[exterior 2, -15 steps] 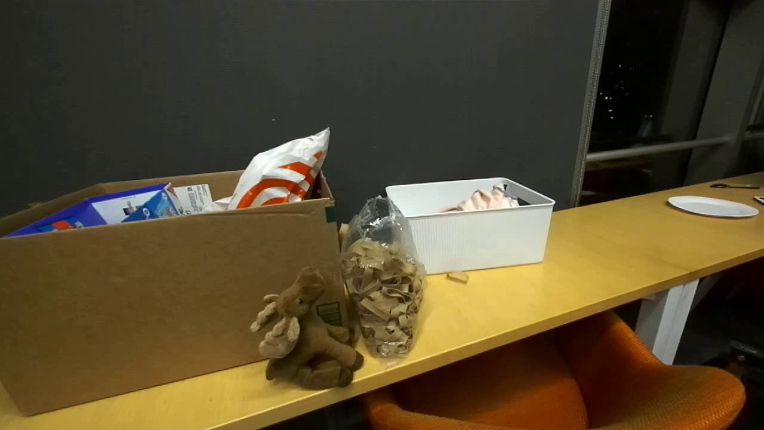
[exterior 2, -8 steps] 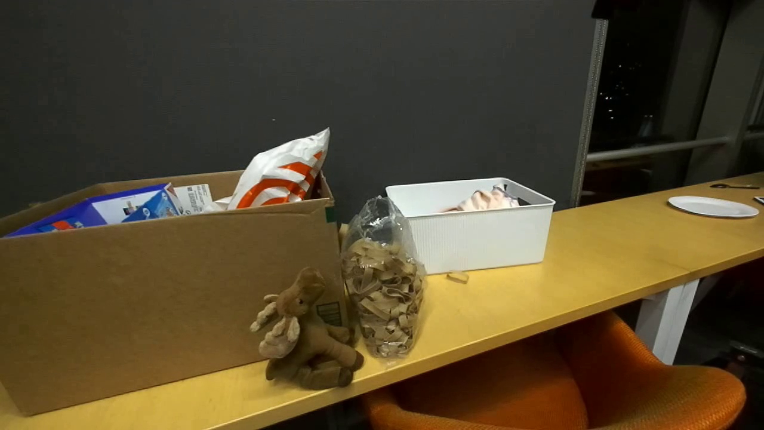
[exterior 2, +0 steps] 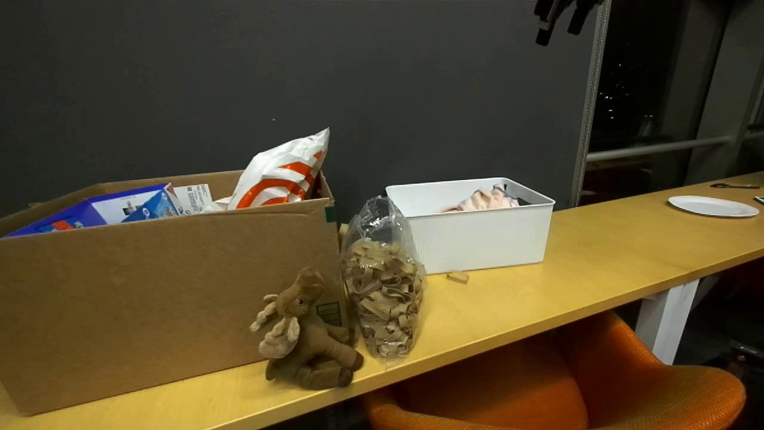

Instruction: Take the clothing out of the basket

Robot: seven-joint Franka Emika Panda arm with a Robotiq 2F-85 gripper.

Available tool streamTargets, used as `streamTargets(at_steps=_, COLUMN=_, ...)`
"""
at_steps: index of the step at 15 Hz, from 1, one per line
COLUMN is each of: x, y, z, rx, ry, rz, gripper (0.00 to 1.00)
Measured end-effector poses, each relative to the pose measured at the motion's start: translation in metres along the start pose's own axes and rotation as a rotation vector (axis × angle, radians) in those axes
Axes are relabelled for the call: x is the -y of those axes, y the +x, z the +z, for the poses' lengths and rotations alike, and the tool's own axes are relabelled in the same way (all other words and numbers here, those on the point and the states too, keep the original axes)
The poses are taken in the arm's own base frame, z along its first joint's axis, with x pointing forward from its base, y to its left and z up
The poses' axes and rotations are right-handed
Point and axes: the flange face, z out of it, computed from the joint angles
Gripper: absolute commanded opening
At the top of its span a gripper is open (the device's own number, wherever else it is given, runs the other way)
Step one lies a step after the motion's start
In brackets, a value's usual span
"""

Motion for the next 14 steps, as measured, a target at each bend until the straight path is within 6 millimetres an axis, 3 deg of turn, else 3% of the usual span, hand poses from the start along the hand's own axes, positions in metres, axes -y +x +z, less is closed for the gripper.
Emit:
streamTargets(at_steps=3, x=-0.038, y=0.021, z=0.056, rx=-0.022, ry=-0.013, rz=0.043, gripper=1.0)
streamTargets(at_steps=5, x=-0.046, y=0.03, z=0.102, rx=-0.024, ry=0.008, rz=0.063, gripper=1.0)
streamTargets(at_steps=7, x=-0.038, y=0.034, z=0.151, rx=-0.008, ry=0.033, rz=0.069, gripper=1.0)
streamTargets(at_steps=10, x=-0.012, y=0.031, z=0.216, rx=0.027, ry=0.076, rz=0.07, gripper=1.0)
streamTargets(at_steps=14, x=0.03, y=0.014, z=0.277, rx=0.067, ry=0.139, rz=0.064, gripper=1.0)
